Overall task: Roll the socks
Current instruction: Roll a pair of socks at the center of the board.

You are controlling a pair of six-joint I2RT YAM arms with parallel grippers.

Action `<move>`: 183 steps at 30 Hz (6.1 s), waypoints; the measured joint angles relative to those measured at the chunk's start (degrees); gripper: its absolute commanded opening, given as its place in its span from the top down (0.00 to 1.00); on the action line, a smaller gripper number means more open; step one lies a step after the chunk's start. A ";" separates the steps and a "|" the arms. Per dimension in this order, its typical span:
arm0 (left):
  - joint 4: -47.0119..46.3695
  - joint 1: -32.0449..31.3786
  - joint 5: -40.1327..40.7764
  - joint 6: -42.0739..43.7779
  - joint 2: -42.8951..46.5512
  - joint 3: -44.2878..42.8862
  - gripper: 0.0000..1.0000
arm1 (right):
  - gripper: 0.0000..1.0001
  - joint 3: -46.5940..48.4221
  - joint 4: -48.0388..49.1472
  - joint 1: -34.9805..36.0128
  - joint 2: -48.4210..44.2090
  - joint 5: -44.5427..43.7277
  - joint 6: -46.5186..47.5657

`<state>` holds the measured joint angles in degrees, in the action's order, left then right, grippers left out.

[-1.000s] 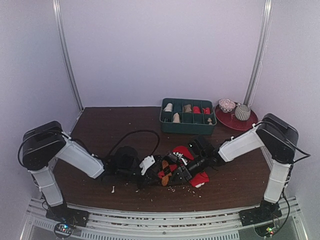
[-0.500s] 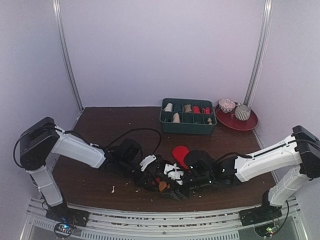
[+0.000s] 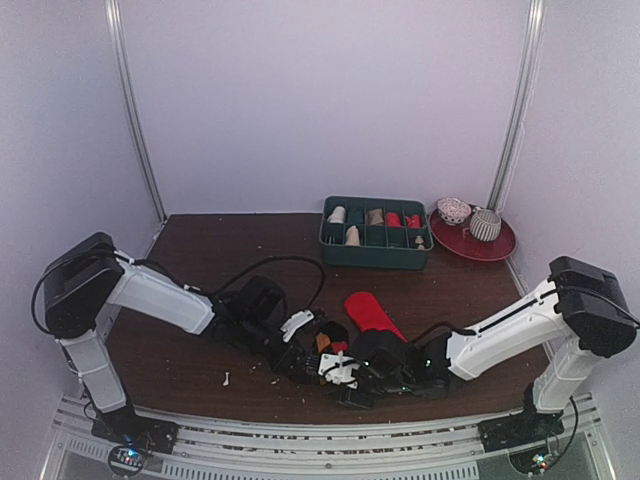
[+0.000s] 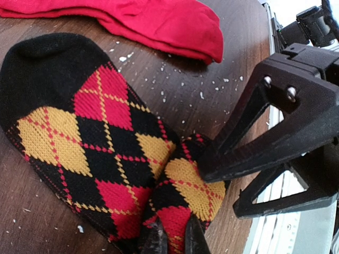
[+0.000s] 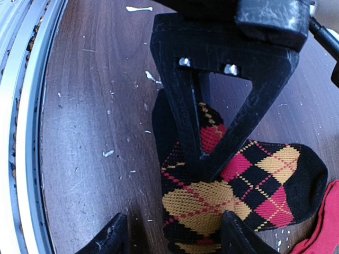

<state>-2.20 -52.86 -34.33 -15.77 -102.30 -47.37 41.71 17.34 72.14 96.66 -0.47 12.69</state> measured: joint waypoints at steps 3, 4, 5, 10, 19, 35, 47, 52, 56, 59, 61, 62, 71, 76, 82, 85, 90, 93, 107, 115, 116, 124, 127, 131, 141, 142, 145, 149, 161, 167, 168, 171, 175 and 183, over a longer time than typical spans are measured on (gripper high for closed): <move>0.00 0.07 -0.31 0.04 -0.13 -0.02 1.00 | 0.45 0.00 1.57 0.31 0.70 -1.64 -0.13; 0.00 0.13 -0.39 0.07 -0.17 -0.07 1.00 | 0.46 0.00 2.23 0.35 1.09 -2.12 -0.37; 0.00 0.17 -0.50 0.13 -0.26 -0.07 1.00 | 0.48 0.00 2.69 0.39 1.44 -2.43 -0.46; -0.02 0.33 -0.83 0.66 -0.35 -0.13 1.00 | 0.65 0.02 5.77 0.50 4.37 -6.19 -1.42; 0.98 0.28 1.88 2.78 1.31 -0.07 0.46 | 0.80 -1.40 9.44 -0.20 4.81 -5.53 -6.62; -23.58 -0.50 9.29 15.37 17.79 18.10 0.25 | 0.79 1.03 13.97 -14.67 10.93 38.82 -31.76; -28.70 -0.50 1.86 15.21 9.97 19.21 0.50 | 0.79 6.34 8.41 -18.67 15.21 50.14 -33.35; -29.16 -0.52 0.81 13.68 9.97 20.44 0.47 | 0.79 7.19 7.02 -18.99 15.67 51.32 -32.41; -29.86 -1.09 0.90 12.57 9.49 20.50 0.49 | 0.79 7.43 6.54 -19.15 15.74 51.69 -32.35; -31.08 -1.20 1.01 11.80 7.54 20.48 0.60 | 0.78 7.52 6.21 -19.19 15.74 51.76 -32.20; -32.35 -1.20 1.11 11.17 5.75 20.48 0.76 | 0.77 7.54 5.99 -19.19 15.74 52.00 -32.20; -33.05 -1.18 1.20 10.75 4.98 20.44 0.88 | 0.75 7.54 5.77 -19.19 15.72 52.17 -32.22; -34.62 -1.11 0.74 6.03 1.33 17.97 1.00 | 0.44 7.37 0.15 -19.39 12.24 47.50 -30.69; -33.44 -1.25 0.87 1.36 0.52 16.79 1.00 | 0.31 6.10 -7.63 -18.53 4.17 35.50 -28.15; -34.07 -0.35 -1.36 -4.50 -1.22 15.87 1.00 | 0.24 2.67 -8.63 -16.92 -8.39 20.33 -22.69; -34.18 0.22 -2.82 -6.38 -2.10 15.30 1.00 | 0.22 -3.30 -4.50 -9.55 -14.40 11.58 -15.45; -33.09 0.59 -4.70 -7.50 -3.58 13.38 1.00 | 0.21 -7.89 0.37 -0.09 -12.94 3.08 -3.58; -31.74 0.70 -5.20 -7.54 -3.67 12.63 1.00 | 0.21 -7.28 2.10 0.07 -8.98 -0.74 0.98; -29.86 0.81 -5.66 -7.30 -3.54 11.96 1.00 | 0.66 -1.31 5.33 0.04 3.19 -3.87 8.04; -24.50 0.98 -3.32 -3.15 0.70 12.13 0.37 | 0.79 -0.39 5.09 -3.26 4.07 1.46 0.33; -22.40 0.90 -1.75 -1.92 2.75 12.66 0.35 | 0.79 -0.15 4.94 -4.48 4.07 4.15 -1.25; -18.34 -2.01 7.41 7.91 16.09 17.09 0.33 | 0.79 9.62 -4.26 -12.37 9.75 24.61 -11.67; -20.90 -3.91 10.05 11.45 16.06 17.97 0.34 | 0.79 12.28 -7.54 -13.62 11.23 29.51 -13.60; -24.59 -4.13 11.17 14.53 12.66 18.12 0.35 | 0.79 13.81 -10.08 -15.50 12.17 34.16 -15.65; -30.10 -4.04 12.63 16.09 6.71 18.12 0.59 | 0.78 16.55 -13.88 -17.66 14.43 40.39 -17.22; -30.53 -3.91 12.87 16.11 6.43 18.12 0.65 | 0.78 16.81 -14.29 -17.75 14.58 40.83 -17.22; -31.47 -3.67 13.35 15.96 5.40 18.01 0.56 | 0.78 17.27 -15.23 -17.84 14.84 41.46 -17.20; -33.83 -3.89 13.55 14.49 5.57 19.39 0.28 | 0.78 17.31 -15.34 -17.92 14.91 41.66 -17.22; -31.58 -4.52 22.08 12.00 31.71 31.30 0.04 | 0.78 16.74 -14.23 -17.92 14.91 41.94 -17.20; -35.21 -4.52 19.69 12.35 27.56 31.39 0.16 | 0.78 16.85 -14.38 -17.92 14.91 41.92 -17.22; -35.80 -4.52 18.97 12.46 25.66 31.17 0.18 | 0.78 16.90 -14.45 -17.92 14.93 41.92 -17.20; -37.68 -4.55 16.57 12.48 19.56 30.14 0.19 | 0.78 17.03 -14.62 -17.92 14.99 41.94 -17.18; -39.60 -5.11 14.03 12.46 14.40 28.37 0.19 | 0.78 17.29 -15.02 -17.92 15.06 41.99 -17.18; -41.79 -5.99 12.63 12.50 15.23 26.95 0.19 | 0.78 17.29 -15.02 -18.01 15.12 42.16 -17.18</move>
<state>-43.99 -58.85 -21.69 -3.27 -87.07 -20.43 59.00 2.33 54.13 111.79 41.69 -4.49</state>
